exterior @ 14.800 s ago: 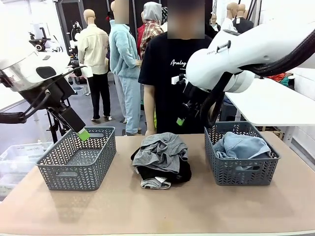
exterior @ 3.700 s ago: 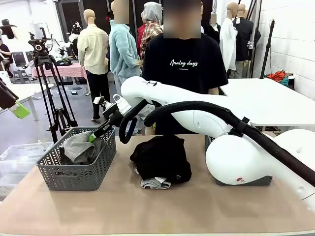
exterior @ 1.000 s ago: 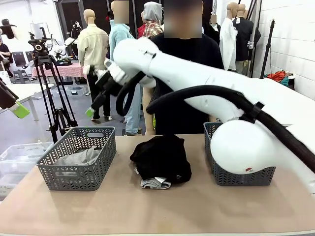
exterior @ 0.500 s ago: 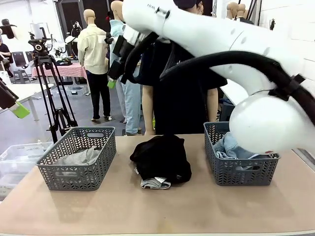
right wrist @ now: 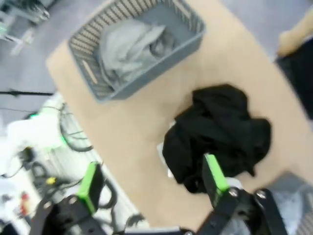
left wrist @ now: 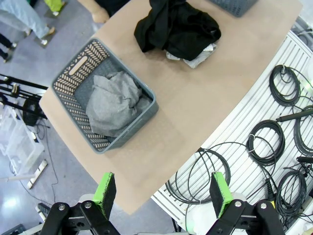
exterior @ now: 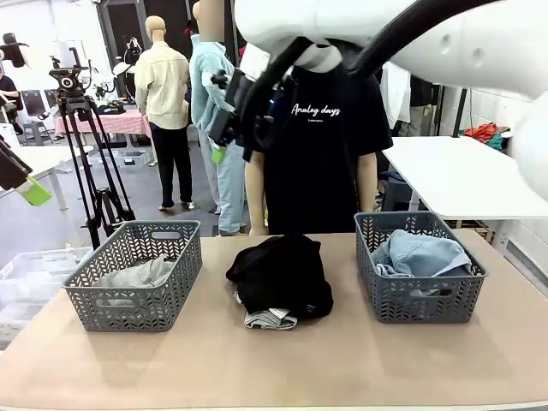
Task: Sort the tops and bottoms.
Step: Lift clothes from the center of the table with your left hand.
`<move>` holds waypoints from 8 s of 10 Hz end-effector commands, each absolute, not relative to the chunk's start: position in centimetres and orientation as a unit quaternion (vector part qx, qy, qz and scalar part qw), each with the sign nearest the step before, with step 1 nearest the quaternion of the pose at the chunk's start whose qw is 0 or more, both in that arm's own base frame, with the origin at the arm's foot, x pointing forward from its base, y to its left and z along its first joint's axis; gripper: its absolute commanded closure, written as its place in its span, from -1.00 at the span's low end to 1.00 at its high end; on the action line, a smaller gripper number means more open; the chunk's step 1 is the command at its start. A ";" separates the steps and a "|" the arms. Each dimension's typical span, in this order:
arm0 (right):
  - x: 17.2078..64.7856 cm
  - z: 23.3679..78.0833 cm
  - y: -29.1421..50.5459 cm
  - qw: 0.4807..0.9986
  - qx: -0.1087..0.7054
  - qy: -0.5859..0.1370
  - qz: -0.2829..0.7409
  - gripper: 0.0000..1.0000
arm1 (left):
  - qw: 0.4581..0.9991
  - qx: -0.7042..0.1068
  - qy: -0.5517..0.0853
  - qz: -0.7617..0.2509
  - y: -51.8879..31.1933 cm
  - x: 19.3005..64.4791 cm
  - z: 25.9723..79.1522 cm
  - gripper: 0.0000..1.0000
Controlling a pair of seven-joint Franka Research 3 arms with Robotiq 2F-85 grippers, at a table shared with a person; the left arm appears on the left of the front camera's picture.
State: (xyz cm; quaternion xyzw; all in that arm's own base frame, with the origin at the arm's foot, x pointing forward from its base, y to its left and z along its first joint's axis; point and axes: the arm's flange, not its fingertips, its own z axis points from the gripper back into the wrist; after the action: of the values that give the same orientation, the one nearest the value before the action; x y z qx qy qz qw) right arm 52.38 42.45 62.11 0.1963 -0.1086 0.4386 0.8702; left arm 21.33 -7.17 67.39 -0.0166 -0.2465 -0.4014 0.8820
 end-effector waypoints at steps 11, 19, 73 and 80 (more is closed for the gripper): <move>46.6 60.5 29.8 0.902 0.099 -0.024 0.419 -1.00 | 0.882 -0.017 -0.247 -0.401 -7.1 21.4 67.4 -1.00; 36.1 61.7 17.0 0.917 0.070 -0.039 0.390 -1.00 | 0.882 -0.017 -0.247 -0.401 -7.1 21.4 67.4 -1.00; 36.0 61.6 17.0 0.918 0.061 -0.031 0.391 -1.00 | 0.725 -0.172 -0.274 -0.608 -28.1 59.3 35.0 -1.00; 36.0 61.6 17.0 0.918 0.061 -0.031 0.391 -1.00 | 0.734 -0.199 -0.267 -0.592 -28.4 59.1 35.4 1.00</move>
State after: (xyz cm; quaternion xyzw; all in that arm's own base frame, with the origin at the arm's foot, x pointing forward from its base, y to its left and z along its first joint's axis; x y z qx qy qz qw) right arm 36.27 17.22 61.64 0.0647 -0.0352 0.3907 0.9175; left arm 58.87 -28.71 35.23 -0.1839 -0.2695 -0.5961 0.7337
